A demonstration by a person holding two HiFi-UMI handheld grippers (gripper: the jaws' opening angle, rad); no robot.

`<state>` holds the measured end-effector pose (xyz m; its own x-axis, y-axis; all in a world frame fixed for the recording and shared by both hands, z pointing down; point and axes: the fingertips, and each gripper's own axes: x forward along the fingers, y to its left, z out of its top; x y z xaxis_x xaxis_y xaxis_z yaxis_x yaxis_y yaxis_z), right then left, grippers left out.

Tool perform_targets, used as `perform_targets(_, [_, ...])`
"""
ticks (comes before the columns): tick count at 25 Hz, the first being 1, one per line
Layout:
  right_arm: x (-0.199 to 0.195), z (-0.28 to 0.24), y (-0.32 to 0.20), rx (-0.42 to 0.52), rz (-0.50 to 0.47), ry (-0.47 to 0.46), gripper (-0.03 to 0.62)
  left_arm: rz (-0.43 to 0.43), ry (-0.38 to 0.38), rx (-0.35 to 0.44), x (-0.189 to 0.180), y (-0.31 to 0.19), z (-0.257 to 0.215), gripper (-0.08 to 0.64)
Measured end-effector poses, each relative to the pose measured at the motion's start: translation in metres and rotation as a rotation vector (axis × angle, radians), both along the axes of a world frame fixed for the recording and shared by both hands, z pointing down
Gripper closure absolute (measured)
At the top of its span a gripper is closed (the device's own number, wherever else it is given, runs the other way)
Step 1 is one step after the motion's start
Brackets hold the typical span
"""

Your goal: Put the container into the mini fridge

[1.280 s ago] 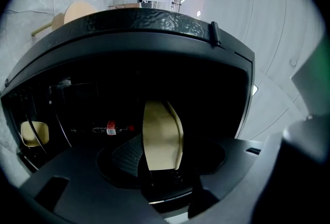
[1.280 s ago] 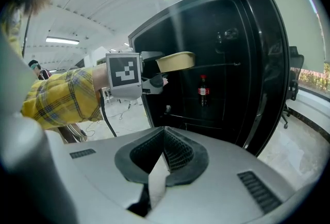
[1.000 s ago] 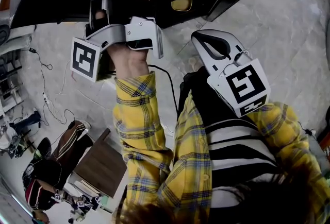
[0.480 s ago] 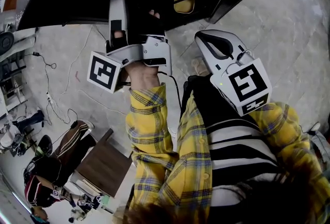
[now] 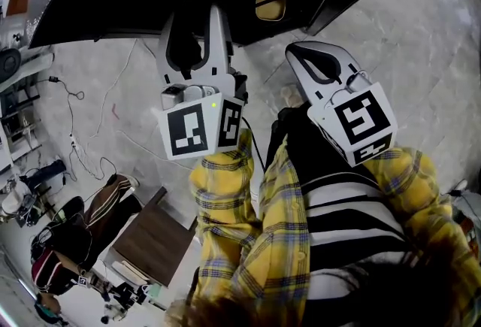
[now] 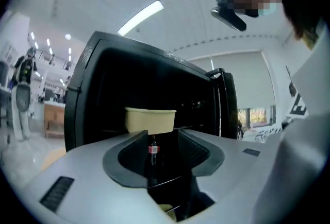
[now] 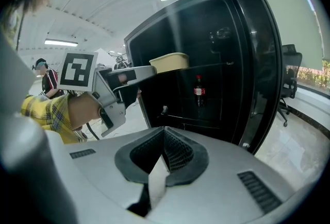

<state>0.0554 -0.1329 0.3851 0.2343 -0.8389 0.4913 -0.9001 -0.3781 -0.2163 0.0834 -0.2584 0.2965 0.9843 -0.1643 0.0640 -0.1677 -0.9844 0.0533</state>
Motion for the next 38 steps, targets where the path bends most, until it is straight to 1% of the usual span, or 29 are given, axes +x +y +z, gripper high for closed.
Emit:
perform_targets(2, [0.0, 0.002, 0.0, 0.0, 0.003, -0.012, 0.566, -0.002, -0.022, 0.102, 0.007, 0.001, -0.003, 0.368])
perform_targets(4, [0.0, 0.003, 0.001, -0.005, 0.007, -0.013, 0.566, -0.014, -0.041, 0.166, 0.012, 0.001, -0.007, 0.368])
perform_targets(7, [0.002, 0.006, 0.002, -0.015, 0.011, -0.009, 0.566, -0.047, -0.059, 0.215, 0.023, -0.005, -0.012, 0.368])
perform_targets(9, [0.007, 0.009, 0.002, -0.017, 0.016, -0.011, 0.566, -0.068, -0.063, 0.229, 0.03, -0.01, -0.013, 0.368])
perform_targets(12, [0.011, 0.01, 0.002, -0.013, 0.026, -0.019, 0.566, -0.098, -0.055, 0.183, 0.034, -0.017, -0.001, 0.368])
perform_targets(14, [0.013, 0.011, 0.003, -0.013, 0.032, -0.025, 0.566, -0.099, -0.057, 0.168, 0.038, -0.019, 0.002, 0.368])
perform_targets(17, [0.016, 0.011, 0.003, -0.012, 0.041, -0.038, 0.566, -0.092, -0.065, 0.175, 0.046, -0.021, -0.001, 0.368])
perform_targets(21, [0.017, 0.013, 0.004, -0.019, 0.041, -0.035, 0.565, -0.076, -0.082, 0.208, 0.054, -0.021, -0.007, 0.368])
perform_targets(23, [0.019, 0.016, 0.004, -0.024, 0.041, -0.034, 0.566, -0.074, -0.087, 0.193, 0.057, -0.022, -0.002, 0.368])
perform_targets(25, [0.021, 0.017, 0.004, -0.027, 0.041, -0.03, 0.565, -0.083, -0.085, 0.157, 0.055, -0.025, 0.008, 0.368])
perform_targets(27, [0.022, 0.015, 0.003, -0.025, 0.043, -0.028, 0.566, -0.085, -0.079, 0.14, 0.052, -0.026, 0.01, 0.368])
perform_targets(32, [0.021, 0.014, 0.004, -0.027, 0.037, -0.01, 0.566, -0.069, -0.063, 0.135, 0.045, -0.019, 0.006, 0.368])
perform_targets(38, [0.019, 0.003, 0.0, -0.009, 0.021, 0.011, 0.566, -0.062, -0.064, 0.121, 0.026, -0.01, 0.001, 0.368])
